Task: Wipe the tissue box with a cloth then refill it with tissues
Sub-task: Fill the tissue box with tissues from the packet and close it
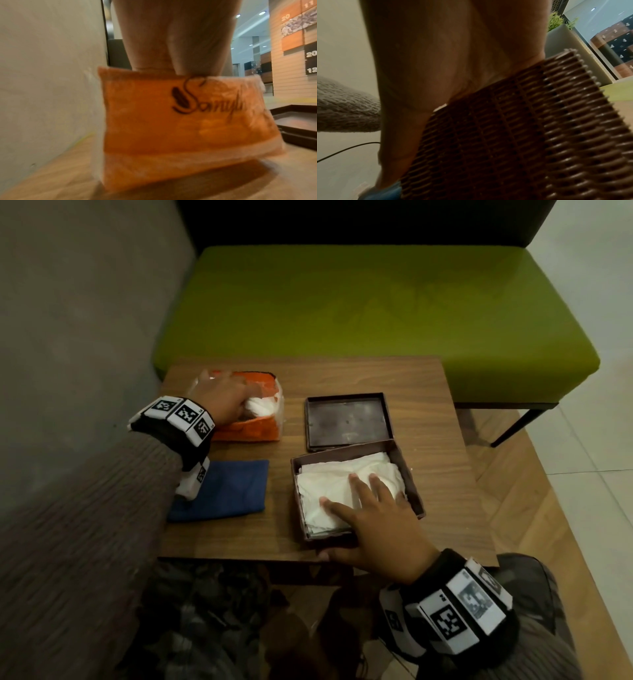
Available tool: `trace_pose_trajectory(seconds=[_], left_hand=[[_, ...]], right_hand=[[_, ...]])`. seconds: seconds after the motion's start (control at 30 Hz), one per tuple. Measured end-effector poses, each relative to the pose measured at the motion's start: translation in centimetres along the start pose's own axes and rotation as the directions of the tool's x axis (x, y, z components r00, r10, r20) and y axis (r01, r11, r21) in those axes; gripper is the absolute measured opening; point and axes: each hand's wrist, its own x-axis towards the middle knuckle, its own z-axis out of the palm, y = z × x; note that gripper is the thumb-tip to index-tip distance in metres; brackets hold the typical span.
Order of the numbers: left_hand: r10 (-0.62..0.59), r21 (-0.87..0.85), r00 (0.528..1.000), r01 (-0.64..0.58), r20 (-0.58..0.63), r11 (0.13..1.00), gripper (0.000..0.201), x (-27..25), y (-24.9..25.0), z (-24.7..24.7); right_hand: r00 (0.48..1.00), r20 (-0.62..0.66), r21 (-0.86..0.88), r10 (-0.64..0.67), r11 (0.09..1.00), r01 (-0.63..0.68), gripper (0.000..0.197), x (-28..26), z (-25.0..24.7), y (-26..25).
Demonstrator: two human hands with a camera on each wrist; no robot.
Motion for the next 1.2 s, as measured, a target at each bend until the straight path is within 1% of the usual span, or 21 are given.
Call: trace_pose_trajectory(seconds=[0.1, 0.17, 0.3, 0.37, 0.43, 0.5, 0.57, 0.7, 0.77, 0.83, 0.87, 0.9, 0.93, 0.97, 1.0, 1.03, 1.07, 1.1, 1.13, 1.17, 1.2], left_hand=[[0.014, 0.068, 0.997, -0.009, -0.081, 0.998, 0.037, -0.3, 0.0, -0.6], [0.005, 0.05, 0.99, 0.002, -0.141, 0.999, 0.033, -0.5, 0.0, -1.1], [0.0, -0.023, 0.98, -0.005, -0.2, 1.0, 0.032, -0.9, 0.0, -1.8], [-0.007, -0.044, 0.966, -0.004, -0.258, 0.999, 0.034, -1.0, 0.1, -1.8], [-0.03, -0.073, 0.957, 0.01, -0.288, 0.997, 0.037, -1.1, 0.0, -1.7], [-0.036, -0.062, 0.951, 0.018, -0.308, 0.998, 0.032, -1.2, 0.0, -1.6], [-0.054, -0.06, 0.928, 0.034, -0.369, 0.998, 0.028, -1.2, -0.2, -1.7], [-0.122, -0.154, 0.881, 0.057, -0.457, 0.986, 0.03, -1.3, -0.8, -2.1], [-0.161, -0.218, 0.869, 0.063, -0.469, 0.974, 0.03, -1.6, -0.8, -2.6], [-0.231, -0.349, 0.859, 0.066, -0.456, 0.935, 0.031, -2.1, -0.9, -2.9], [-0.281, -0.44, 0.847, 0.064, -0.45, 0.896, 0.032, -2.5, -1.1, -3.1], [-0.34, -0.539, 0.82, 0.047, -0.459, 0.841, 0.035, -2.9, -1.2, -3.3], [-0.422, -0.638, 0.78, 0.038, -0.462, 0.769, 0.037, -3.5, -1.2, -3.7], [-0.505, -0.718, 0.731, 0.03, -0.459, 0.696, 0.037, -4.1, -1.2, -4.1], [-0.59, -0.783, 0.683, 0.042, -0.43, 0.62, 0.035, -4.9, -1.0, -4.3], [-0.665, -0.847, 0.641, 0.043, -0.383, 0.53, 0.031, -5.7, -0.7, -4.5], [-0.724, -0.923, 0.625, 0.015, -0.291, 0.384, 0.028, -6.7, -0.3, -4.5], [-0.739, -0.985, 0.655, -0.053, -0.157, 0.162, 0.026, -7.8, 0.3, -4.5], [-0.684, -0.988, 0.73, -0.112, -0.006, -0.111, 0.027, -9.2, 1.3, -4.4], [-0.553, -0.91, 0.825, -0.135, 0.116, -0.392, 0.031, -10.7, 2.4, -4.3], [-0.421, -0.805, 0.885, -0.097, 0.199, -0.585, 0.032, -12.1, 3.7, -4.0]], right_hand=[[1.0, -0.001, 0.004, -0.001, 1.0, 0.001, 0.084, -0.1, 0.1, 0.0], [1.0, 0.001, 0.002, -0.001, 1.0, 0.001, 0.084, 0.0, 0.1, -0.1], [1.0, 0.006, 0.011, 0.001, 1.0, -0.001, 0.083, 0.0, -0.1, 0.0], [1.0, 0.006, 0.009, 0.001, 1.0, -0.001, 0.084, 0.0, -0.1, 0.0], [1.0, 0.004, 0.004, 0.002, 1.0, -0.002, 0.084, 0.0, 0.0, 0.0], [1.0, 0.006, 0.003, 0.001, 1.0, -0.001, 0.084, 0.1, 0.1, 0.0], [1.0, 0.007, 0.003, 0.0, 1.0, 0.0, 0.084, 0.2, 0.1, 0.0], [1.0, 0.013, 0.007, -0.001, 1.0, 0.001, 0.083, 0.1, -0.2, 0.1], [1.0, 0.016, 0.009, -0.002, 1.0, 0.002, 0.083, 0.0, -0.2, 0.0], [1.0, 0.02, 0.006, 0.0, 1.0, 0.0, 0.084, 0.0, -0.3, 0.0], [1.0, 0.022, 0.002, 0.003, 1.0, -0.003, 0.084, 0.0, -0.3, 0.0], [1.0, 0.023, 0.003, 0.006, 1.0, -0.006, 0.086, 0.0, -0.3, -0.1], [1.0, 0.017, 0.011, 0.008, 1.0, -0.009, 0.088, 0.0, -0.3, -0.1], [1.0, 0.01, 0.024, 0.015, 1.0, -0.015, 0.091, -0.1, -0.4, -0.2], [1.0, -0.002, 0.039, 0.025, 0.999, -0.025, 0.095, -0.1, -0.4, -0.2], [0.999, -0.015, 0.052, 0.035, 0.998, -0.034, 0.099, -0.1, -0.5, -0.2], [0.999, -0.027, 0.058, 0.042, 0.997, -0.04, 0.102, -0.1, -0.4, -0.2], [0.998, -0.037, 0.055, 0.048, 0.997, -0.046, 0.105, -0.1, -0.4, -0.3], [0.997, -0.047, 0.05, 0.054, 0.997, -0.052, 0.109, -0.2, -0.4, -0.5], [0.996, -0.069, 0.052, 0.057, 0.997, -0.053, 0.114, -0.5, -0.5, -0.7], [0.993, -0.11, 0.067, 0.051, 0.997, -0.044, 0.119, -0.9, -0.6, -1.0]])
